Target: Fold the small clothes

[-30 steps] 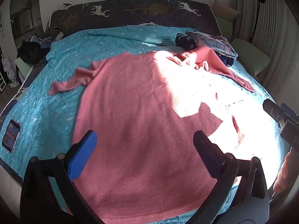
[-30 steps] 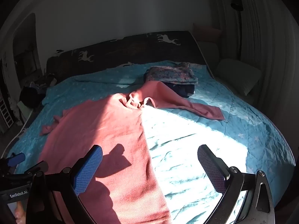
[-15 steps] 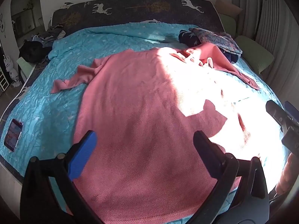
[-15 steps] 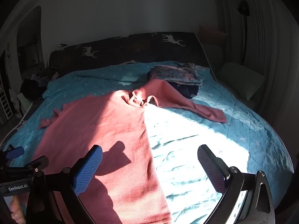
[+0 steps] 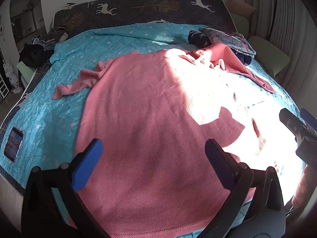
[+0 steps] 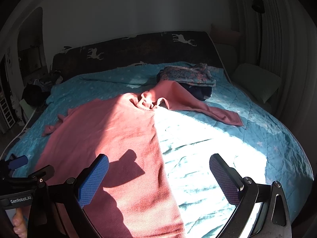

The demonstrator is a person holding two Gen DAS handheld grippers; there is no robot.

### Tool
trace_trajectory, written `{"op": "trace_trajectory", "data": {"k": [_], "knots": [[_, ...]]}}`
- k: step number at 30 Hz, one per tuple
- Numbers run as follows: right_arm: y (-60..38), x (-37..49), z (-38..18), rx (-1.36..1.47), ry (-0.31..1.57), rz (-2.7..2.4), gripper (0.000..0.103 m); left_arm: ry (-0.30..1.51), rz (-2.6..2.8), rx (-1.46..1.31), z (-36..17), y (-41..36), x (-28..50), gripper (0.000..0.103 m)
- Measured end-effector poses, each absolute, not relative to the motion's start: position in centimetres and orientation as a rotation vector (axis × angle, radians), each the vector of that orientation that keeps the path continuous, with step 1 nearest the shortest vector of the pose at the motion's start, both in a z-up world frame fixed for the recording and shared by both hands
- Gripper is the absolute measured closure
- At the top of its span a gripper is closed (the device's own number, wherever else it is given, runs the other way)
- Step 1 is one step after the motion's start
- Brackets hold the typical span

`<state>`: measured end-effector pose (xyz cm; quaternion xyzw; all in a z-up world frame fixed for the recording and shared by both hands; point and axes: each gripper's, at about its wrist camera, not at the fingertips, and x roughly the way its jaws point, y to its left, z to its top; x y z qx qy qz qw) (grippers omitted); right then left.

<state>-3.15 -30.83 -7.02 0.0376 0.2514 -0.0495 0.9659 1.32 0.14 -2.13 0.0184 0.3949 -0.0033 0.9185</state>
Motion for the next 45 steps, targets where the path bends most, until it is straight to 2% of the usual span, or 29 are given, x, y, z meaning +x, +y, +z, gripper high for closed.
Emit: {"op": "trace_trajectory", "data": {"k": [45], "knots": [[-31.6,-2.4,-8.4,0.087,0.576,-0.103,0.000,0.856,-0.100,-0.040,-3.1,0.5,1.5,0.001]]}}
